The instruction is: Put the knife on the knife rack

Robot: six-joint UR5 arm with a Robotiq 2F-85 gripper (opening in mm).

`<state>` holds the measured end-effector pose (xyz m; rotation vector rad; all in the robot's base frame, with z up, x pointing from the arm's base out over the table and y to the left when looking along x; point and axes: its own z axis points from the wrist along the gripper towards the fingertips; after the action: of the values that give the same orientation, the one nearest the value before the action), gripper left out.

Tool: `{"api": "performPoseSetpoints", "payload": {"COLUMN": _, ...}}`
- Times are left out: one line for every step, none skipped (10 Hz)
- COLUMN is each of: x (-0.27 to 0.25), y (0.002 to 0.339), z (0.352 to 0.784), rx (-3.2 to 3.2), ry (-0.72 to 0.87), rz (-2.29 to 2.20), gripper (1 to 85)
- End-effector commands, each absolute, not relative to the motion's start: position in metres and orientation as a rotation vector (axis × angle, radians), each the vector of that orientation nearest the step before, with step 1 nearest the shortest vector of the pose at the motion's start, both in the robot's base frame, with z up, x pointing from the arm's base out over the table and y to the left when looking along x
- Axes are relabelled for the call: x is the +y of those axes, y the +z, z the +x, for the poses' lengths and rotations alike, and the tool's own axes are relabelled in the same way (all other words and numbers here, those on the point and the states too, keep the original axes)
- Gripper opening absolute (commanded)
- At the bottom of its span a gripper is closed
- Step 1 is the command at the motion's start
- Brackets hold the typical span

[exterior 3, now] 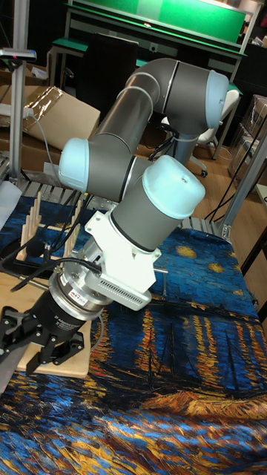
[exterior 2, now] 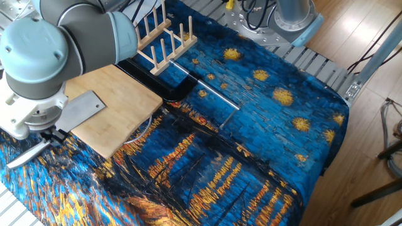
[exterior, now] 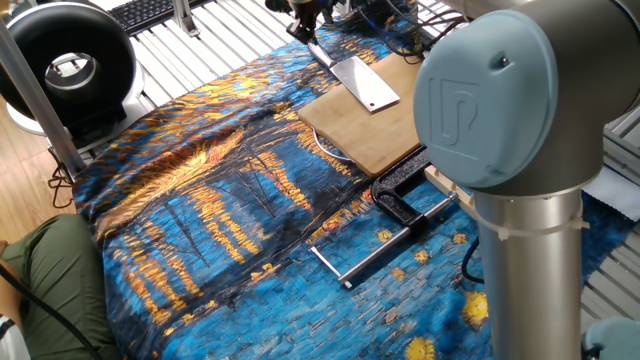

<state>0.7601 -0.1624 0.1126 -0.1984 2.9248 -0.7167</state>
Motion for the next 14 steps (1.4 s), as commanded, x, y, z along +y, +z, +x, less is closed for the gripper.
{"api": "performPoseSetpoints", "payload": {"x": -0.162, "y": 0.111, "z": 0.753, "rx": 2.945, "ry": -0.699, "rz": -0.098, "gripper": 52.0}}
{"api": "performPoseSetpoints", "payload": {"x": -0.162, "y": 0.111, "z": 0.751, "rx": 2.952, "ry": -0.698, "rz": -0.089, "gripper": 52.3}}
{"api": "performPoseSetpoints", "payload": {"x": -0.161, "y": 0.111, "z": 0.75, "rx": 2.954, "ry": -0.693, "rz": -0.074, "gripper": 52.7}}
{"api": "performPoseSetpoints", "payload": {"x": -0.162, "y": 0.111, "z": 0.751, "rx": 2.951, "ry": -0.696, "rz": -0.063, "gripper": 52.7}}
{"api": "performPoseSetpoints", "payload": {"x": -0.164, "y": 0.112, "z": 0.751, "rx": 2.945, "ry": -0.705, "rz": -0.049, "gripper": 52.7}}
{"api": "performPoseSetpoints", "payload": {"x": -0.16, "y": 0.11, "z": 0.752, "rx": 2.943, "ry": -0.68, "rz": -0.031, "gripper": 52.7}}
{"api": "performPoseSetpoints", "payload": {"x": -0.155, "y": 0.108, "z": 0.752, "rx": 2.952, "ry": -0.649, "rz": -0.023, "gripper": 53.3}}
{"api": "performPoseSetpoints", "payload": {"x": -0.152, "y": 0.105, "z": 0.752, "rx": 2.959, "ry": -0.629, "rz": -0.026, "gripper": 54.3}}
{"api": "performPoseSetpoints", "payload": {"x": -0.149, "y": 0.096, "z": 0.756, "rx": 2.962, "ry": -0.62, "rz": -0.025, "gripper": 54.7}}
{"api": "performPoseSetpoints", "payload": {"x": -0.148, "y": 0.089, "z": 0.758, "rx": 2.963, "ry": -0.615, "rz": -0.025, "gripper": 54.7}}
{"api": "performPoseSetpoints", "payload": {"x": -0.148, "y": 0.082, "z": 0.759, "rx": 2.959, "ry": -0.624, "rz": -0.021, "gripper": 54.7}}
{"api": "performPoseSetpoints", "payload": {"x": -0.153, "y": 0.075, "z": 0.761, "rx": 2.948, "ry": -0.648, "rz": -0.025, "gripper": 54.7}}
{"api": "performPoseSetpoints", "payload": {"x": -0.158, "y": 0.07, "z": 0.763, "rx": 2.945, "ry": -0.664, "rz": -0.028, "gripper": 54.7}}
{"api": "performPoseSetpoints", "payload": {"x": -0.16, "y": 0.065, "z": 0.763, "rx": 2.942, "ry": -0.668, "rz": -0.027, "gripper": 54.7}}
